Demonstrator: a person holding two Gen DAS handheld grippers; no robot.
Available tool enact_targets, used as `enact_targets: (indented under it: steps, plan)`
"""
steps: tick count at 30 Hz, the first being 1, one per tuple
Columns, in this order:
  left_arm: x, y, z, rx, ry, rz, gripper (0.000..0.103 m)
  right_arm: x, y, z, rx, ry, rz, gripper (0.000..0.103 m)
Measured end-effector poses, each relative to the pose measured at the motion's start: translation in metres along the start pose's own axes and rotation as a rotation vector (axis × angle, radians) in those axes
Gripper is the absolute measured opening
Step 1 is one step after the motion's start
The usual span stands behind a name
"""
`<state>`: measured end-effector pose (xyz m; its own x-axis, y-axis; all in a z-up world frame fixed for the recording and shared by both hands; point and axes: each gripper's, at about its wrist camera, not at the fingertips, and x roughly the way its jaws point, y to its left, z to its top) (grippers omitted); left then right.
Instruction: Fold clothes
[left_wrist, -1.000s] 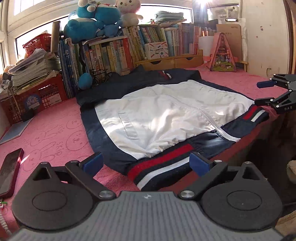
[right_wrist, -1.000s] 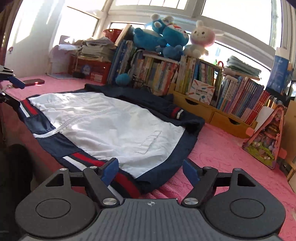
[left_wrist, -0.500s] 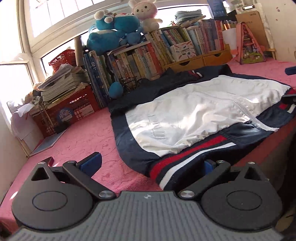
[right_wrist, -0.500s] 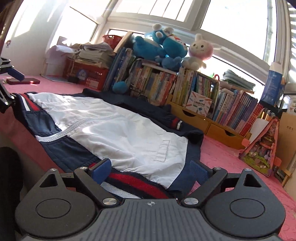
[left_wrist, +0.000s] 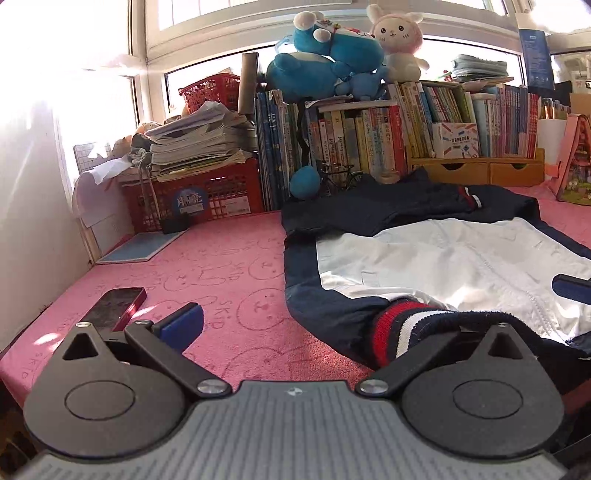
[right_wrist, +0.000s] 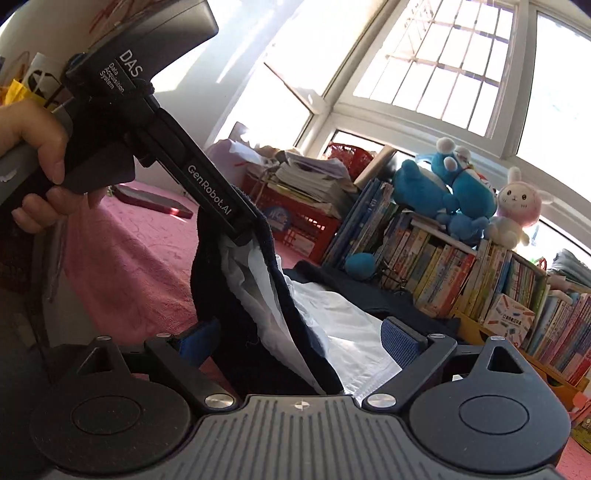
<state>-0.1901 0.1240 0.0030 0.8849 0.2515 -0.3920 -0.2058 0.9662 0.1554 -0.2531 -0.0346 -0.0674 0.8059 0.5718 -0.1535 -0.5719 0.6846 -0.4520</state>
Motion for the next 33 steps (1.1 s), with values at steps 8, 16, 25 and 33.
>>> enact_targets:
  steps: [8,16,25,33]
  plan:
    - [0.021,-0.002,-0.040,0.176,0.082,0.285,0.103,-0.021,-0.078,-0.063,-0.050,0.201,-0.460,0.097]
    - [-0.018,-0.027,-0.029,0.289,0.044,0.187,0.103,-0.092,-0.170,-0.062,0.018,0.296,-0.529,0.100]
    - [-0.025,-0.031,-0.039,0.407,0.131,0.079,0.103,-0.117,-0.169,-0.088,0.083,0.428,-0.420,0.101]
    - [-0.031,-0.056,-0.053,0.586,0.125,-0.051,0.103,-0.135,-0.166,-0.095,0.193,0.409,-0.238,0.101]
